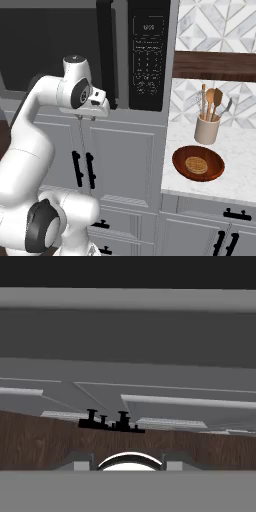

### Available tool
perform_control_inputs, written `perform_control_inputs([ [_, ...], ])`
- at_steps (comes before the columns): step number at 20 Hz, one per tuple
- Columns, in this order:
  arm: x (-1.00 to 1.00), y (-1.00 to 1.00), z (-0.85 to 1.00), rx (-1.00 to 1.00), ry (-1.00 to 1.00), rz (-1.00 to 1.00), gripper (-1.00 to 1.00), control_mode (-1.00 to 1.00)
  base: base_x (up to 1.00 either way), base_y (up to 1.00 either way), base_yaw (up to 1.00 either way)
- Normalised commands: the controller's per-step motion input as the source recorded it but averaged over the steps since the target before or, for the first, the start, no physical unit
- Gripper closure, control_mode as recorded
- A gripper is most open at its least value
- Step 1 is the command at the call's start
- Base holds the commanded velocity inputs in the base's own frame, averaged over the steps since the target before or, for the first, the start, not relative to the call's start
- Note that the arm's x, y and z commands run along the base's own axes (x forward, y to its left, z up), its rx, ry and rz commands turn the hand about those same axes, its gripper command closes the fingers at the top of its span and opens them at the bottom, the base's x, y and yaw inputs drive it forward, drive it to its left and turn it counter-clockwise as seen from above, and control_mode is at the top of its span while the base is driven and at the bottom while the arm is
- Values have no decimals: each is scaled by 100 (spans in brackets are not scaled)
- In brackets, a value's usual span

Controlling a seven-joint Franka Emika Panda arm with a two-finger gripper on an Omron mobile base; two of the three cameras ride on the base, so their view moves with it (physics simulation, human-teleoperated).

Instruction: Open the microwave, place the bowl with waffle inside the microwave, then close the microwave door and turn it on.

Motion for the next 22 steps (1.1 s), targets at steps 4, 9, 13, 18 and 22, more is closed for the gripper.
perform_control_inputs([
  [4,-5,-4,15,1,-2,0,-100,-100,0,0,0],
  [9,-13,-19,45,5,-2,-7,-100,-100,0,0,0],
  [13,-25,-27,45,0,-9,-7,-100,-100,0,0,0],
  [18,-23,-32,33,0,-3,-7,-100,-100,0,0,0],
  [22,-16,-36,33,0,-4,-7,-100,-100,0,0,0],
])
